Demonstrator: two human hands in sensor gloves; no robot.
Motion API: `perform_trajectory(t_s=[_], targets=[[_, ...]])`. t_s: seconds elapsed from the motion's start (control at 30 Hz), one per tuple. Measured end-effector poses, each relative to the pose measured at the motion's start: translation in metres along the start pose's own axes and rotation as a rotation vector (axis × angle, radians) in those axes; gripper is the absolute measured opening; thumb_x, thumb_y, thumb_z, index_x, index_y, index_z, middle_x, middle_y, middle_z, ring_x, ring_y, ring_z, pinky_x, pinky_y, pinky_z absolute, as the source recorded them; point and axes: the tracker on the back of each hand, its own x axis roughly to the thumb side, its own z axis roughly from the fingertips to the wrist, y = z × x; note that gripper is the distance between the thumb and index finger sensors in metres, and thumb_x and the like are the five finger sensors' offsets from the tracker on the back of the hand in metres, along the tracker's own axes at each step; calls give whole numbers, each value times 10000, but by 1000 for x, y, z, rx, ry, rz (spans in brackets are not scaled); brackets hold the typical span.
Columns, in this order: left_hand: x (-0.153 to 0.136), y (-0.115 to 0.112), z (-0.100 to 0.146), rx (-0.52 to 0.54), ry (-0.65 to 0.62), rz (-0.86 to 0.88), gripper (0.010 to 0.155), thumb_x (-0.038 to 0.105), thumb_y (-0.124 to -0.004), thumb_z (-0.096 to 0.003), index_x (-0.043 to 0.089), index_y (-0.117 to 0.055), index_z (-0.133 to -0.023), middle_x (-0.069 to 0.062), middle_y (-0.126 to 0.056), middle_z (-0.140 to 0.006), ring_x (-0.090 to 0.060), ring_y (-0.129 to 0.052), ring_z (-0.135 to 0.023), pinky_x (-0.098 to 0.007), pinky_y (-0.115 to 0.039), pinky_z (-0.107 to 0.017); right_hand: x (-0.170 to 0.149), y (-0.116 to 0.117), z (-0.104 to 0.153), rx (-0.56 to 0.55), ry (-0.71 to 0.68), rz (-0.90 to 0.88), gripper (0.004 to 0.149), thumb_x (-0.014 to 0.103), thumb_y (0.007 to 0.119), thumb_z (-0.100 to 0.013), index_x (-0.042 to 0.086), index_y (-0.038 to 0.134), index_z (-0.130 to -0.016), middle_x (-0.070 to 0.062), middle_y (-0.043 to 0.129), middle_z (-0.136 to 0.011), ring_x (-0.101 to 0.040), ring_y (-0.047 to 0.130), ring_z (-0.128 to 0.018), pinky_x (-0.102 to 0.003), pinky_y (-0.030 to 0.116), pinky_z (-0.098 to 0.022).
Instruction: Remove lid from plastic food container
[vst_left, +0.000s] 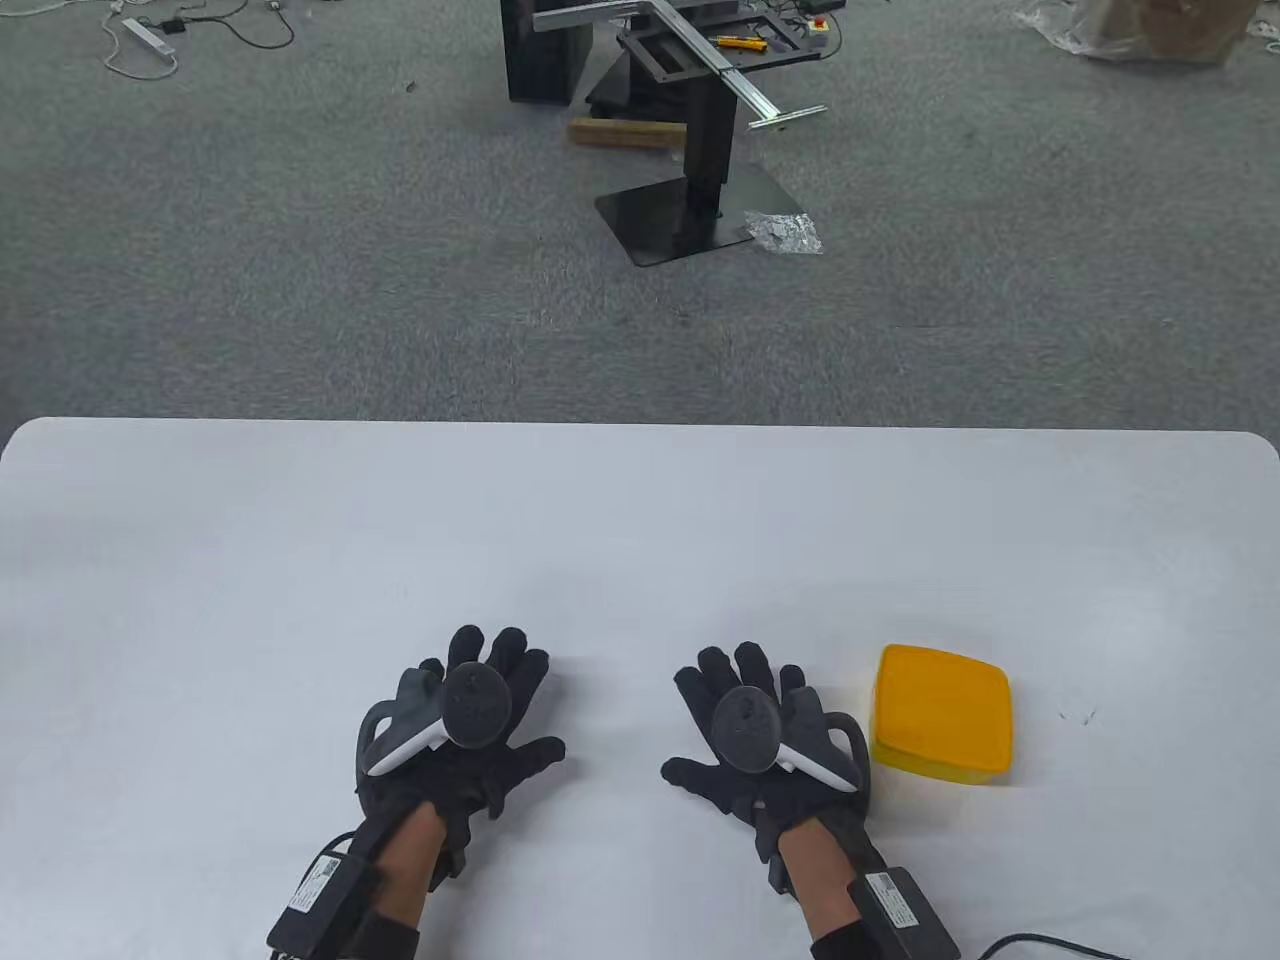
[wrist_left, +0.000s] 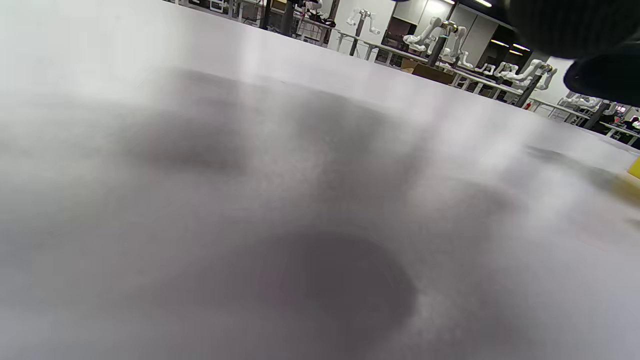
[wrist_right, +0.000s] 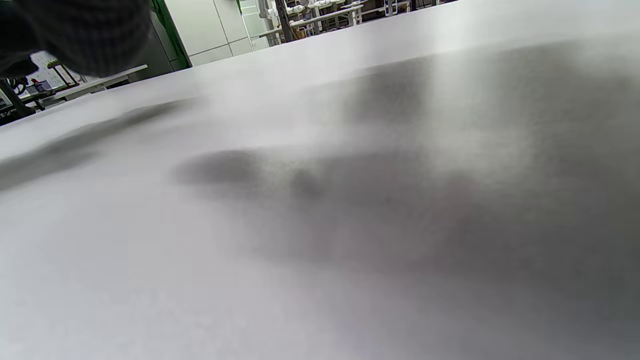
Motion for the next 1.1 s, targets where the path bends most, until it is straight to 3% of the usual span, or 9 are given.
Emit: perform_trajectory(t_s=[0.93,1.1], targets=[[8,-5,-2,-34,-13,-20,946,756,-664,-387,423,-213,-1148,197,-45,-1166,-242,80,-1087,-615,-113,-781,1,3,1,17,-22,-16,885,710,671,-497,337,212,-1156,11,133,-1232,-354,46,-1093,-619,128,-770],[6,-4,-2,-34,-13,-4,947,755,-663,-387,418,-213,-1149,189,-46,-1168,-248,77,-1088,-618,-119,-781,-6,-9,6,-20,-2,-25,918,718,703,-477,341,211,-1155,9,133,-1234,-370,47,-1095,-656,146,-773]])
